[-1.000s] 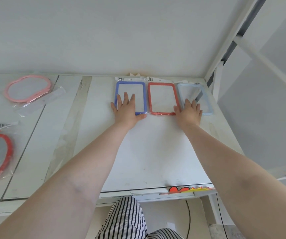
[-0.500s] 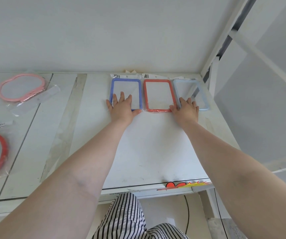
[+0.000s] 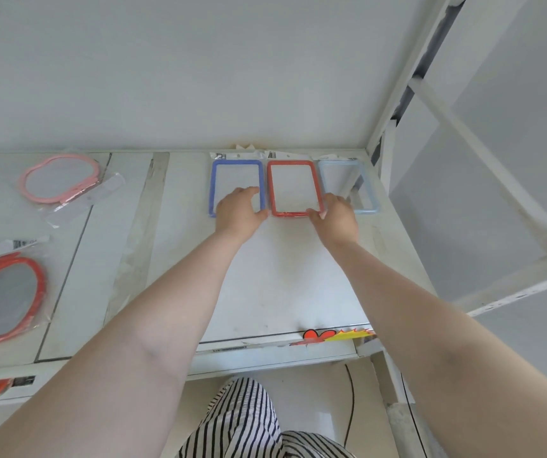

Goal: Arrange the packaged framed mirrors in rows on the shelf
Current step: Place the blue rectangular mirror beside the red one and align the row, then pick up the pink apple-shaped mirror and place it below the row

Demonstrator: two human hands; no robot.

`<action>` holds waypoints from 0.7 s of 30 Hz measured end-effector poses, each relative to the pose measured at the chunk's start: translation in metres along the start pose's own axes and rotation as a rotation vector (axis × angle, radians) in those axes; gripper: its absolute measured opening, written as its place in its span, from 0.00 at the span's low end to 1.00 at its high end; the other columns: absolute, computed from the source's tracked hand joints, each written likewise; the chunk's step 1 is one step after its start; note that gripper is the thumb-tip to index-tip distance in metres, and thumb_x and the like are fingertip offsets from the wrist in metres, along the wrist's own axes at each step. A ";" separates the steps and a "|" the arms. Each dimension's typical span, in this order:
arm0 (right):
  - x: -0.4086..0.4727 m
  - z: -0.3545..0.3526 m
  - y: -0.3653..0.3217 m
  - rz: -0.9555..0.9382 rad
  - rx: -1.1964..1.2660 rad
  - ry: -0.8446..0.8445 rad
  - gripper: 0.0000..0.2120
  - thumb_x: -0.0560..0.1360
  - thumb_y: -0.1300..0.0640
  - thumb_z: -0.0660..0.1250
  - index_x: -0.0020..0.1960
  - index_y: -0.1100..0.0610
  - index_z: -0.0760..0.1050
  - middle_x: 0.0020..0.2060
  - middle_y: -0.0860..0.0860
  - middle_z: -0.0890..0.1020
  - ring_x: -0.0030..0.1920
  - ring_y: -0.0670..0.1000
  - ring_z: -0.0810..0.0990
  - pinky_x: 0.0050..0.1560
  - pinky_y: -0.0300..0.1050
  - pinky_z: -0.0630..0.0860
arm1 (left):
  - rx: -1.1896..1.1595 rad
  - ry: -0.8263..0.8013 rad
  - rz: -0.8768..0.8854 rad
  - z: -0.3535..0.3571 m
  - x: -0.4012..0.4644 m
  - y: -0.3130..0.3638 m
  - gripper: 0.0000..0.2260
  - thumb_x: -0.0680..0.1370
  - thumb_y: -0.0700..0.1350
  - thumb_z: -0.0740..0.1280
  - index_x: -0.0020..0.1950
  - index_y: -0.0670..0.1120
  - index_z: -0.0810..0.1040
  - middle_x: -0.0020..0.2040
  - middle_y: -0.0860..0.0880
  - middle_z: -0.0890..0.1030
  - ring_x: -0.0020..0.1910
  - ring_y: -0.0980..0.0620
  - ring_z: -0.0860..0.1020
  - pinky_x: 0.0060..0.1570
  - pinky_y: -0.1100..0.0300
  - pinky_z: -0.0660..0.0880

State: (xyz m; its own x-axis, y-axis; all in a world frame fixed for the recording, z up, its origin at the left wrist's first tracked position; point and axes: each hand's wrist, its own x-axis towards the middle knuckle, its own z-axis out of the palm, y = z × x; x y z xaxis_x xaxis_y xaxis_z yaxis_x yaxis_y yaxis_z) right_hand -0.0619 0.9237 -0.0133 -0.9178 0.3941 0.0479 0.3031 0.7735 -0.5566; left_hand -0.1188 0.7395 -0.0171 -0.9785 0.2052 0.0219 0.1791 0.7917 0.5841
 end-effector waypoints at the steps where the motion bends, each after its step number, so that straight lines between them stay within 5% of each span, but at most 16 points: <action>1: -0.010 -0.003 -0.004 -0.025 0.025 -0.011 0.20 0.77 0.51 0.66 0.67 0.56 0.72 0.62 0.54 0.77 0.64 0.56 0.74 0.58 0.49 0.74 | -0.023 -0.025 -0.001 -0.007 -0.011 0.004 0.25 0.75 0.51 0.68 0.71 0.47 0.70 0.68 0.44 0.73 0.67 0.45 0.72 0.65 0.54 0.68; 11: -0.114 0.001 -0.047 -0.199 -0.003 -0.259 0.21 0.75 0.52 0.67 0.67 0.52 0.72 0.62 0.51 0.77 0.65 0.54 0.72 0.59 0.47 0.73 | 0.072 -0.127 -0.147 -0.058 -0.128 -0.015 0.23 0.74 0.45 0.68 0.70 0.48 0.71 0.67 0.46 0.75 0.67 0.46 0.73 0.66 0.55 0.69; 21: -0.195 0.021 -0.093 -0.275 -0.075 -0.295 0.20 0.76 0.52 0.66 0.67 0.52 0.72 0.61 0.51 0.78 0.64 0.54 0.71 0.57 0.47 0.73 | 0.060 -0.117 -0.156 -0.103 -0.203 -0.068 0.22 0.73 0.40 0.67 0.67 0.49 0.74 0.64 0.50 0.79 0.63 0.48 0.76 0.62 0.56 0.72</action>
State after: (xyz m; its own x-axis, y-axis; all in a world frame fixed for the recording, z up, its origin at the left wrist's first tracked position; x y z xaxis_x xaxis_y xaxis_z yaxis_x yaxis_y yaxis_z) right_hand 0.0834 0.7649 0.0119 -0.9981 0.0167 -0.0594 0.0439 0.8688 -0.4933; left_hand 0.0567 0.5845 0.0220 -0.9769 0.1397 -0.1616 0.0351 0.8511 0.5239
